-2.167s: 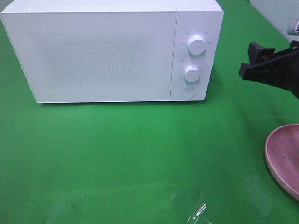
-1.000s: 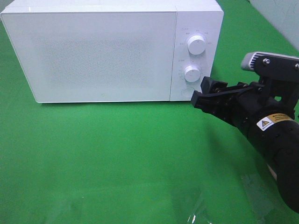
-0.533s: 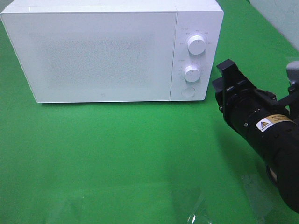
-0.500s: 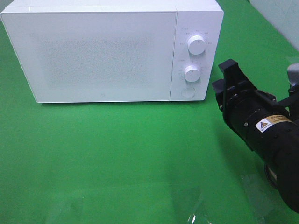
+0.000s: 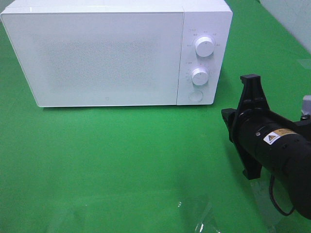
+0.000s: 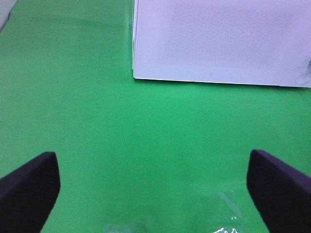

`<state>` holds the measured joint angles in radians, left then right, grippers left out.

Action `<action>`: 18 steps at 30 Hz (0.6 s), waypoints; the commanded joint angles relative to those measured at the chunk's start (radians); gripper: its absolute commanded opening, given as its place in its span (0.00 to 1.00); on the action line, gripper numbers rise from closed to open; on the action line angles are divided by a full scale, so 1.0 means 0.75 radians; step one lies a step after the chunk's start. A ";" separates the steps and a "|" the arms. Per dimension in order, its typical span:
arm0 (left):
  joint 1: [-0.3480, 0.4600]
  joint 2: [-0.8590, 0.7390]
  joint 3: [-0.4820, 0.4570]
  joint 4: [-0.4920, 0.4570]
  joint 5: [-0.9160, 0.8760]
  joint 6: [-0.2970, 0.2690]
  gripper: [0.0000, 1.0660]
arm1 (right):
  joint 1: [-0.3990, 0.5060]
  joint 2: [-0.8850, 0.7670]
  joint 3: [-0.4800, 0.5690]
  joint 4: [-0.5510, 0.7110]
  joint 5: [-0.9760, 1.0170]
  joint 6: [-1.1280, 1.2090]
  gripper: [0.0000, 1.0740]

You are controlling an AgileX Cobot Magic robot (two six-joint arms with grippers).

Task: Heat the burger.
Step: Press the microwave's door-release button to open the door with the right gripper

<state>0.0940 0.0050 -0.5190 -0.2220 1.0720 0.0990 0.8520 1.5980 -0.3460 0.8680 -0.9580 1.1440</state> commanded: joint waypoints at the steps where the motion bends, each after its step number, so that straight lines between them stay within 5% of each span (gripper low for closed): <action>1: 0.004 -0.001 0.004 -0.009 -0.011 -0.001 0.91 | 0.000 -0.003 0.000 0.000 0.009 0.019 0.00; 8: 0.004 -0.001 0.004 -0.009 -0.011 -0.001 0.91 | -0.007 0.071 -0.021 -0.007 0.000 0.060 0.00; 18: 0.004 -0.001 0.004 -0.009 -0.011 -0.001 0.91 | -0.191 0.236 -0.188 -0.285 0.036 0.188 0.00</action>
<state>0.0940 0.0050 -0.5190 -0.2220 1.0720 0.0990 0.7420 1.7530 -0.4470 0.7120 -0.9460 1.2740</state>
